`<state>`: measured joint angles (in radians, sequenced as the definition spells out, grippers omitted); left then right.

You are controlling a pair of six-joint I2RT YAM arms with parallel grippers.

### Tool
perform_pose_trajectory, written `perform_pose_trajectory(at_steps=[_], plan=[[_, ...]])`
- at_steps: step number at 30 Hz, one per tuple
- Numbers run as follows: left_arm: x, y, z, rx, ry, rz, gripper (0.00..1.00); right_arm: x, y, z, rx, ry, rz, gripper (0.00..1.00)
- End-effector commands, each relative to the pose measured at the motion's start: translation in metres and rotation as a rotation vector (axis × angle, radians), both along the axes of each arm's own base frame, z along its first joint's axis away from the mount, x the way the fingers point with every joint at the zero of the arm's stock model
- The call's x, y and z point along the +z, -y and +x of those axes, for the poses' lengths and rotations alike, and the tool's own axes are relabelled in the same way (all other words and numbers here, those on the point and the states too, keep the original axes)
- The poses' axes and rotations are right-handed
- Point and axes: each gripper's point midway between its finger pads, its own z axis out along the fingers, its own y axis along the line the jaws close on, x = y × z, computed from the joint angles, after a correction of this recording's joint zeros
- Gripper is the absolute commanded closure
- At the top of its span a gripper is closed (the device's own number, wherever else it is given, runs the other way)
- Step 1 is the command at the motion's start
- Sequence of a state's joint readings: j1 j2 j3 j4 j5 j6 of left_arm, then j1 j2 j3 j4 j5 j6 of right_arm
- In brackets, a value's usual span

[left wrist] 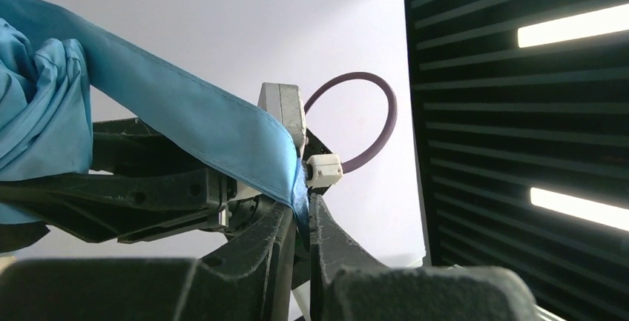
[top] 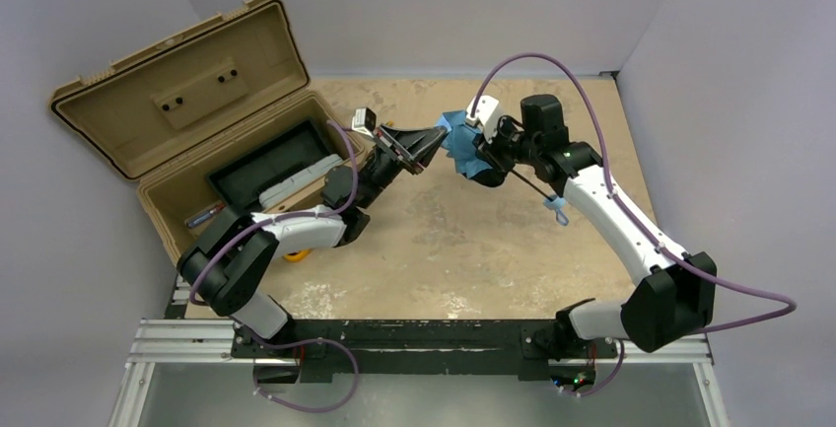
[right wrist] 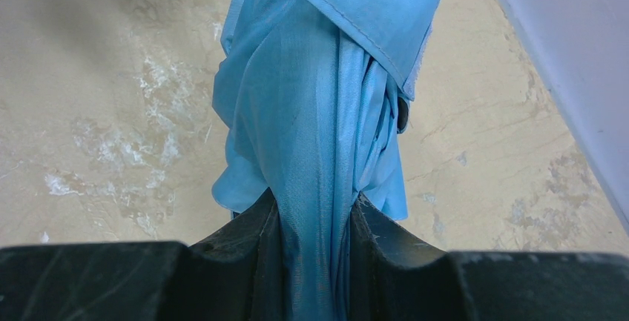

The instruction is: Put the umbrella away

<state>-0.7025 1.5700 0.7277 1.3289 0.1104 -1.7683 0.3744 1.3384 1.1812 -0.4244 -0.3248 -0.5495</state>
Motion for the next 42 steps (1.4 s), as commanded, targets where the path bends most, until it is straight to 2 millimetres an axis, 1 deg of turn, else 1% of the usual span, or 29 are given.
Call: perform_pose_trajectory(at_steps=[1,3,5,10,14,16,19,22,25,27,29,30,31,34,36,38,40,42], plan=[[0.048,-0.016,-0.019,-0.05,0.066,-0.148,0.89,0.038,-0.001,0.015,-0.016,0.143,0.041,1.0],[0.049,-0.015,-0.023,-0.07,0.053,-0.145,0.9,0.038,0.0,0.016,-0.019,0.15,0.031,1.0],[0.048,-0.01,-0.029,-0.093,0.028,-0.133,0.89,0.04,0.002,0.018,-0.026,0.16,0.026,1.0],[0.038,0.014,-0.045,-0.134,-0.043,-0.114,0.9,0.045,0.006,0.027,-0.069,0.187,0.022,1.0],[0.03,0.027,-0.046,-0.119,-0.076,-0.122,0.91,0.057,0.001,0.032,-0.075,0.218,0.066,1.0],[0.021,0.026,-0.041,-0.08,-0.099,-0.136,0.95,0.067,-0.005,0.032,-0.06,0.23,0.11,1.0],[0.011,0.026,-0.041,-0.075,-0.11,-0.132,1.0,0.079,-0.005,0.03,-0.062,0.252,0.146,1.0],[0.0,0.029,-0.044,-0.081,-0.128,-0.125,1.0,0.082,-0.009,0.028,-0.045,0.251,0.164,1.0],[-0.014,0.023,-0.042,-0.052,-0.14,-0.114,1.0,0.078,-0.008,0.029,-0.047,0.244,0.152,1.0],[-0.025,0.017,-0.042,-0.035,-0.131,-0.066,0.99,0.073,-0.004,0.028,-0.05,0.243,0.128,1.0],[-0.037,0.011,-0.042,-0.016,-0.091,0.031,0.88,0.065,-0.001,0.027,-0.045,0.236,0.092,1.0],[-0.048,0.01,-0.041,-0.009,-0.083,0.11,0.84,0.06,0.0,0.026,-0.036,0.226,0.075,1.0],[-0.053,0.008,-0.043,0.001,-0.059,0.171,0.8,0.056,0.0,0.024,-0.021,0.216,0.061,1.0],[-0.065,-0.005,-0.045,0.039,0.026,0.366,0.74,0.043,-0.001,0.013,0.049,0.212,0.014,1.0],[-0.066,-0.016,-0.048,0.071,0.079,0.483,0.71,0.03,0.004,0.009,0.095,0.228,-0.058,1.0],[-0.073,-0.031,-0.052,0.099,0.087,0.628,0.65,0.016,0.017,0.01,0.112,0.232,-0.149,1.0],[-0.083,-0.048,-0.054,0.133,0.065,0.771,0.54,0.008,0.024,0.011,0.14,0.189,-0.148,1.0],[-0.085,-0.06,-0.057,0.158,0.074,0.827,0.52,0.005,0.026,0.012,0.187,0.143,-0.146,1.0]])
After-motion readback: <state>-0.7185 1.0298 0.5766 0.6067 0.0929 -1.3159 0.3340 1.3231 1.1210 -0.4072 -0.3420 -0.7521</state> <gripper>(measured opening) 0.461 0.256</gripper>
